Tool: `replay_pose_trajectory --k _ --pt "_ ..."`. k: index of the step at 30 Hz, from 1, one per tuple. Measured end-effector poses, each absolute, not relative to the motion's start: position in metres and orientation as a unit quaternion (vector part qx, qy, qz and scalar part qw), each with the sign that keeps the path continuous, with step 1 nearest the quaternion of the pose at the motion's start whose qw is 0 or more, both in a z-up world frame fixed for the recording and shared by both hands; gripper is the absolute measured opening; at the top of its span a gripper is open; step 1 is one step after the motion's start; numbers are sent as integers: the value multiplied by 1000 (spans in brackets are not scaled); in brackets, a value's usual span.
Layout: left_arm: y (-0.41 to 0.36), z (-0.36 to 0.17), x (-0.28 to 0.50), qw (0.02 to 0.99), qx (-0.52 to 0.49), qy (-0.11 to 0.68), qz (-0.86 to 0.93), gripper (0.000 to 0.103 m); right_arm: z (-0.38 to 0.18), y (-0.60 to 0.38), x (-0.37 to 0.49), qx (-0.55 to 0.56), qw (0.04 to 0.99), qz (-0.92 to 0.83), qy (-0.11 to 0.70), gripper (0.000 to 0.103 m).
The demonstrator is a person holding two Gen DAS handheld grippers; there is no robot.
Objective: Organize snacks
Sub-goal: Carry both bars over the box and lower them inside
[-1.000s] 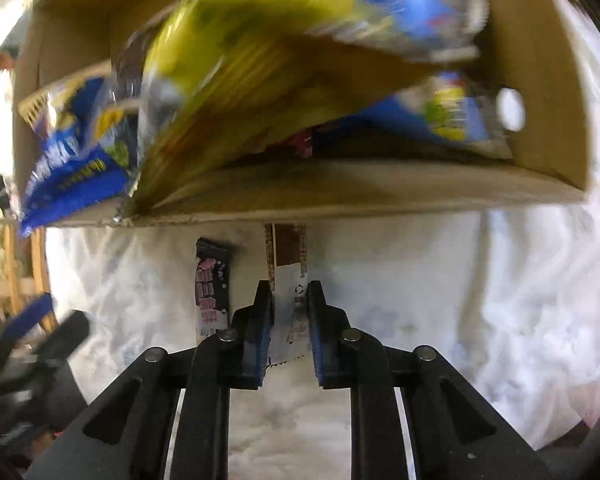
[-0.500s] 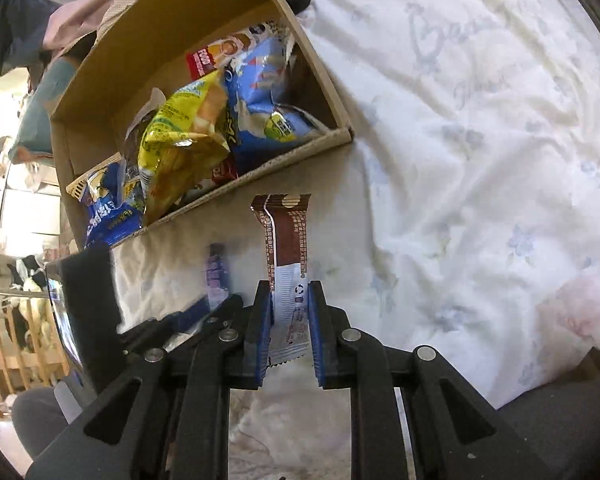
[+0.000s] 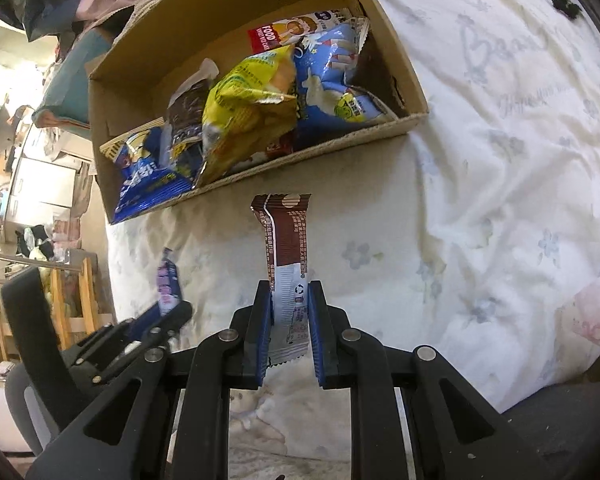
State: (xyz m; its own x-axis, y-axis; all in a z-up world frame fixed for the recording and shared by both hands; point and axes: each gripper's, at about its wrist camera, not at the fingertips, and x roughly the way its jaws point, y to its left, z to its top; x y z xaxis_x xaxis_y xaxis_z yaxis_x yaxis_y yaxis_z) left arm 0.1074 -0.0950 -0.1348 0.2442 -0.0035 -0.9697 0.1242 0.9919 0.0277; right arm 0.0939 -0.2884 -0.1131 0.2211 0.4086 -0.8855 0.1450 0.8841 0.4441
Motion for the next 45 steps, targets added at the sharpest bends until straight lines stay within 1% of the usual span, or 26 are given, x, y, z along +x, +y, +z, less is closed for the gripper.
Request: replay_pose_trajectory --k 10,15,18,24,28,33,45 --pt "-62 -82 78 824 40 565 -27 13 -91 -277 78 226 774 107 582 18" --pt "-41 -51 77 847 18 532 -19 13 -70 -278 70 226 798 127 544 18" --pt "-28 -35 93 859 2 511 -19 13 -53 -283 72 241 814 139 511 18" --pt "-30 4 126 887 1 461 -20 13 -20 -297 84 258 841 146 453 18" --pt "-35 20 147 893 -3 449 -24 14 -16 -306 108 256 845 138 449 18" --pt "-52 20 172 894 12 447 -30 14 -30 -311 136 252 838 127 467 18" --pt "-91 -19 222 875 35 481 -43 14 -50 -313 186 253 834 119 476 18"
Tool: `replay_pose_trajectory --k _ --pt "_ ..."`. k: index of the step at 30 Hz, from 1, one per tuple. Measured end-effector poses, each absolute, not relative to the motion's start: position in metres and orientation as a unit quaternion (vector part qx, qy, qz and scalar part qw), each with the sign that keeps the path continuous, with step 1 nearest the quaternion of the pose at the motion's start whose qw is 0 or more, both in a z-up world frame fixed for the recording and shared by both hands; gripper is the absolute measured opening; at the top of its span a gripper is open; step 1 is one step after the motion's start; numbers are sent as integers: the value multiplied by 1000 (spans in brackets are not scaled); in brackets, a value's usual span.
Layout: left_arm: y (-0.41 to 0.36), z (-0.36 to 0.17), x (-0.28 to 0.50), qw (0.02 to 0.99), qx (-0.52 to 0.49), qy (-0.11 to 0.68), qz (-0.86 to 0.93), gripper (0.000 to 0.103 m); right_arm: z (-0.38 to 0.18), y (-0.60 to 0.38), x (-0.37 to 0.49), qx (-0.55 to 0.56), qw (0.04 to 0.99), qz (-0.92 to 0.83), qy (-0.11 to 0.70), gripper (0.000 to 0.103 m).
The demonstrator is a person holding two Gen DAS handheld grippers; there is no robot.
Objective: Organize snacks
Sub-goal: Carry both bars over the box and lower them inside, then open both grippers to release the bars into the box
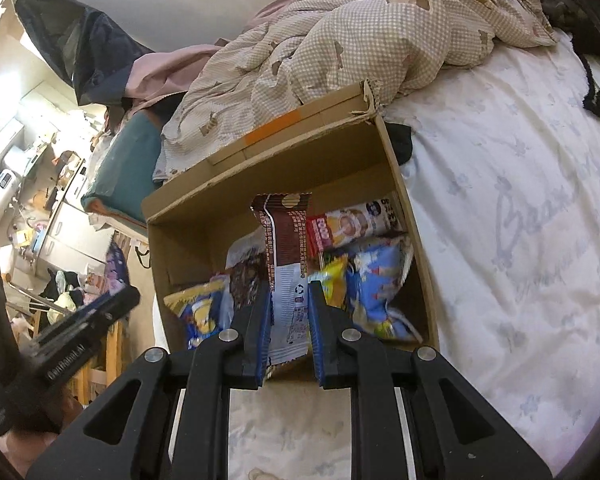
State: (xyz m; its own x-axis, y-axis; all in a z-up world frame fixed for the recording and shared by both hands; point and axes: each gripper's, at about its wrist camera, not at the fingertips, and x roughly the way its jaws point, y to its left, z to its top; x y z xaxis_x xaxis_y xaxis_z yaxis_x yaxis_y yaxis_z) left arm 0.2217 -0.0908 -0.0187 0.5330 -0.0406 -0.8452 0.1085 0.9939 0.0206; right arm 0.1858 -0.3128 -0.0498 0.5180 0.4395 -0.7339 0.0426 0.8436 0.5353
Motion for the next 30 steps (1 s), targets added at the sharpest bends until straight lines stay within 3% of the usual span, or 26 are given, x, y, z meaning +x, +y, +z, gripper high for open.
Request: replay_pose_trajectory --k 25,28,30 --pt "-99 -54 271 867 43 495 -32 15 -73 -314 222 277 817 114 493 22" --pt "-97 -51 269 869 42 492 -32 29 -72 -316 221 284 817 116 488 22" --pt "-96 -47 267 872 37 486 -36 56 -71 -317 221 289 817 114 486 22"
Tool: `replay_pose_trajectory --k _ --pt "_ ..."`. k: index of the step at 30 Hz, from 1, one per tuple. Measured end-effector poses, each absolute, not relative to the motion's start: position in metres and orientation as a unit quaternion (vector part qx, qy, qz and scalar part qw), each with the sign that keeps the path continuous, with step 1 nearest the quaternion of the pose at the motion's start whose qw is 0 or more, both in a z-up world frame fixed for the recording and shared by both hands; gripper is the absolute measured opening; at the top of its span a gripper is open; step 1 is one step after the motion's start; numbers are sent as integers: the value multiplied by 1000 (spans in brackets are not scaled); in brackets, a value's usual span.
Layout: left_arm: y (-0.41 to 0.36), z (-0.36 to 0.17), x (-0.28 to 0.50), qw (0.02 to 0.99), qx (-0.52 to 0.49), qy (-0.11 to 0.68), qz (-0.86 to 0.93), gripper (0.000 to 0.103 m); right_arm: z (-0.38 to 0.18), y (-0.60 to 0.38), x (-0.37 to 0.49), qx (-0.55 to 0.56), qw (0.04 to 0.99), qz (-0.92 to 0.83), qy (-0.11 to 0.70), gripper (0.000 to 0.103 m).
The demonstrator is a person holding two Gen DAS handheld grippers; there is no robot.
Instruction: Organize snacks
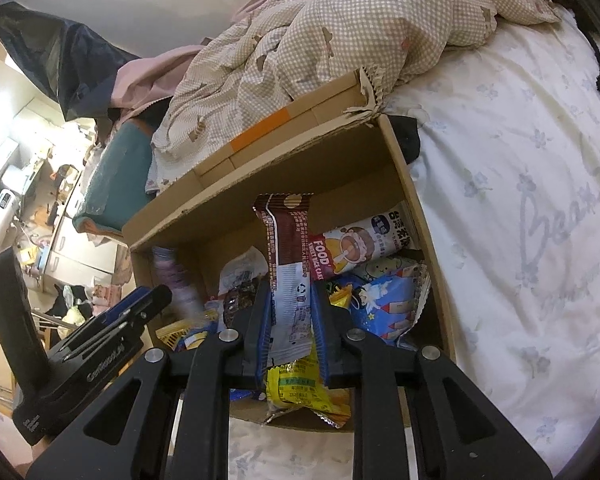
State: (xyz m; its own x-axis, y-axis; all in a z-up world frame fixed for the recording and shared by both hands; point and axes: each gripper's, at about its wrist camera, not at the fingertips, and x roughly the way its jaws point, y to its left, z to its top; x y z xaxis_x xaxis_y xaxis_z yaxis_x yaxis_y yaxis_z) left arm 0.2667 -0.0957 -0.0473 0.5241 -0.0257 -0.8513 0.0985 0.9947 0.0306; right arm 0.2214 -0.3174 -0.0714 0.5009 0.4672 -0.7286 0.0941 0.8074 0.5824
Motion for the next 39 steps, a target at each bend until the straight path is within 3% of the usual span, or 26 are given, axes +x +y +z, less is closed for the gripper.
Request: replay_pose_trajectory --k 2,3,4,5,6,12,19,21,23,39 --pt "-94 -43 265 876 34 481 -36 76 -71 -319 221 291 818 109 483 27" --pt "-93 -40 263 879 33 475 -34 83 -69 -321 220 290 821 101 481 42" --pt "-92 -38 262 880 32 472 -34 84 -68 -322 218 291 823 97 478 66" --pt "-91 -36 260 882 30 468 -38 84 -66 -323 216 292 828 93 469 79" --pt "-90 -33 259 884 29 466 -42 84 -63 -323 215 290 833 89 463 81" --pt "-77 -16 243 906 36 421 -23 84 -39 -317 206 253 864 88 427 85" --pt "-54 6 219 924 9 382 -9 85 -5 -309 179 203 907 68 363 103" --pt "-49 11 210 927 5 375 -13 97 2 -307 168 195 912 68 355 103" --pt "-44 15 199 931 4 365 -12 102 8 -304 160 186 912 71 358 103" --pt "-16 17 91 941 -2 338 -11 103 11 -285 69 129 926 51 351 103"
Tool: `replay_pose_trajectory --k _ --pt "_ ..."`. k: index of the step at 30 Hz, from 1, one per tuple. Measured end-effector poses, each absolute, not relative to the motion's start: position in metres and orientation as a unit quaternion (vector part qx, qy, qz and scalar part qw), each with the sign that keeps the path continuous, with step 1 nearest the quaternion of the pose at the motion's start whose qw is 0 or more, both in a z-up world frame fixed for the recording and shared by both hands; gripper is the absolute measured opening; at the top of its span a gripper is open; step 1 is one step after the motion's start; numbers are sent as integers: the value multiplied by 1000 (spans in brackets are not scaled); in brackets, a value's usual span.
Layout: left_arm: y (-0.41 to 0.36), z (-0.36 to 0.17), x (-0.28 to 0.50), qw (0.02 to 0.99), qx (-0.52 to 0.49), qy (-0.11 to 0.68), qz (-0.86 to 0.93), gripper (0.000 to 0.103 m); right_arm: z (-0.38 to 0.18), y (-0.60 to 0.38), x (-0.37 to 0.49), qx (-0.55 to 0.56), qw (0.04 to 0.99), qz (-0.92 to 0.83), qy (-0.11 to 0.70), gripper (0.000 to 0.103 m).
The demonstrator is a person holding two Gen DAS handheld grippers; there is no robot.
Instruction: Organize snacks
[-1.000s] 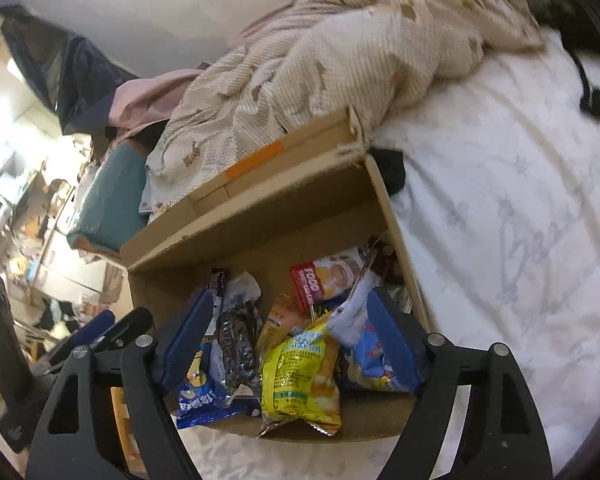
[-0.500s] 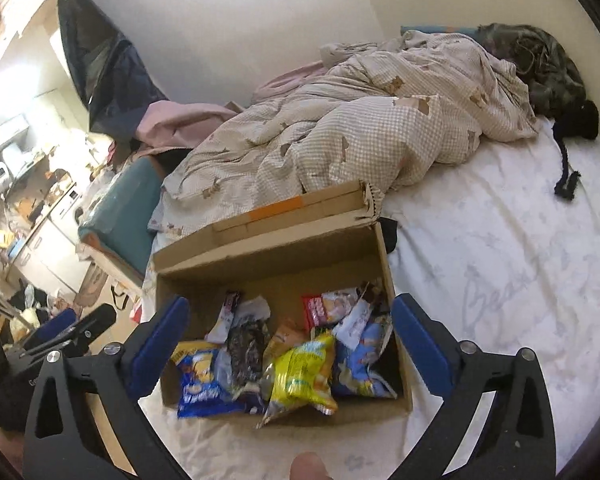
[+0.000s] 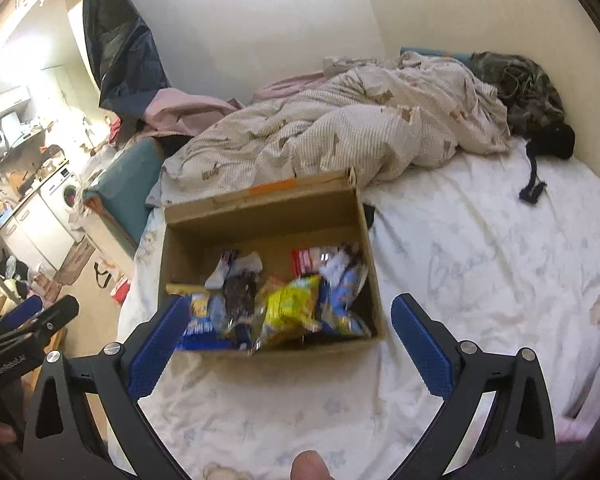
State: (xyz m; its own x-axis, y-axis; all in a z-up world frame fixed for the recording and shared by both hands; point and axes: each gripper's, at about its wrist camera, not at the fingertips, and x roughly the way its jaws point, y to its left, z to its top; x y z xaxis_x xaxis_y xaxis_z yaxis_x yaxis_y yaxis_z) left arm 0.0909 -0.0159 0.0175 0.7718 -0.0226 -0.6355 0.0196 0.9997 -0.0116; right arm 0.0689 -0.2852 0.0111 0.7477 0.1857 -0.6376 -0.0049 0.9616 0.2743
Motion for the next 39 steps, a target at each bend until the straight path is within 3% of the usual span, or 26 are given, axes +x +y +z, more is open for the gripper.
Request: replay_pose_trajectory --k 18,39 --pt "-3 -26 87 919 -46 392 2 103 -14 -257 47 64 930 31 360 103" --pt "-13 -24 83 922 -34 386 -13 103 -18 -254 54 57 929 29 365 103"
